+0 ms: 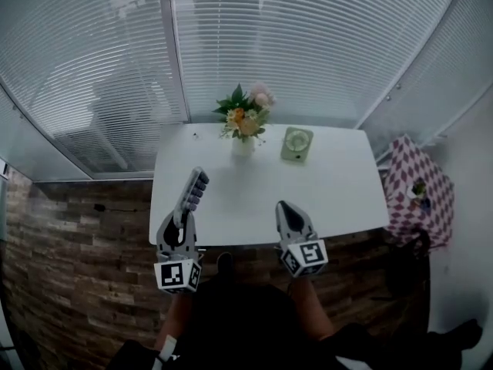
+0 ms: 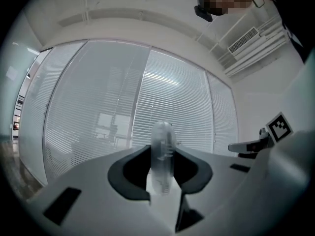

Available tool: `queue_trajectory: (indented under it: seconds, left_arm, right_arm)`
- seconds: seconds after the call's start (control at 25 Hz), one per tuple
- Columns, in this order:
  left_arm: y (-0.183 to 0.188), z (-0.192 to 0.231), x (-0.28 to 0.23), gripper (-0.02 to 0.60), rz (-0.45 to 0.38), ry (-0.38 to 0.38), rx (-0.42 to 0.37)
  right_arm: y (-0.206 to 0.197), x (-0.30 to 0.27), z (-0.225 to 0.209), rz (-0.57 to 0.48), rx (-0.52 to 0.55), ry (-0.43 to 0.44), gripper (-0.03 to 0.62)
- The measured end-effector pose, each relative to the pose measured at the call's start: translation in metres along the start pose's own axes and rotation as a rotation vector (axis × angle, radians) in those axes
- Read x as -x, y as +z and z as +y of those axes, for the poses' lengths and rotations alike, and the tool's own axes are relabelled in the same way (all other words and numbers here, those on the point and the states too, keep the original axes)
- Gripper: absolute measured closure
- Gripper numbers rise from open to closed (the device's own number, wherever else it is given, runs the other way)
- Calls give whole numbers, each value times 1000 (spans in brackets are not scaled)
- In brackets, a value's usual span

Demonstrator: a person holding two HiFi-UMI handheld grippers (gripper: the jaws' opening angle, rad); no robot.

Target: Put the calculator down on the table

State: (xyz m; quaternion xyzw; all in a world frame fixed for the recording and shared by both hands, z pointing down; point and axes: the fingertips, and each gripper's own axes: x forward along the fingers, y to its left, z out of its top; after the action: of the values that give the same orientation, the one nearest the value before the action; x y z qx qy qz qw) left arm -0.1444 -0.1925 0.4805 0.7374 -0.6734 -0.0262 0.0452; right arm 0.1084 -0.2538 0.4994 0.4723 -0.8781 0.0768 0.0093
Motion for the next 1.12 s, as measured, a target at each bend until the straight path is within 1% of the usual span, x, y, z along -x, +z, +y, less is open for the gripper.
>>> queue_trajectory:
  seconds: [0.24,0.44,0.68,0.8,1.0,1.12]
  left_arm:
    - [0,21,-23,481,7,-17,-7]
    - [-4,23,-43,481,12,-51,-11]
    - [-8,24,-60,480,33,-81,-7]
    - [-10,24,-64,480,34,-97,-24]
    - [-15,18,-72,480,43,-113,-14]
    - [-19,17,-77,480,46,-121,-9]
  right_arm:
    - [3,-24,3,-19,3,-21,588]
    - [-2,-35,-3,-12,18,-49,588]
    - [-1,-41,-6,-36,-2,-69,588]
    - [-3,-43,-4,-31,-21,-69,588]
    - [-4,-40,-12,-29,-35,-82,588]
    - [-5,-40,-17,-36,-72,-89,588]
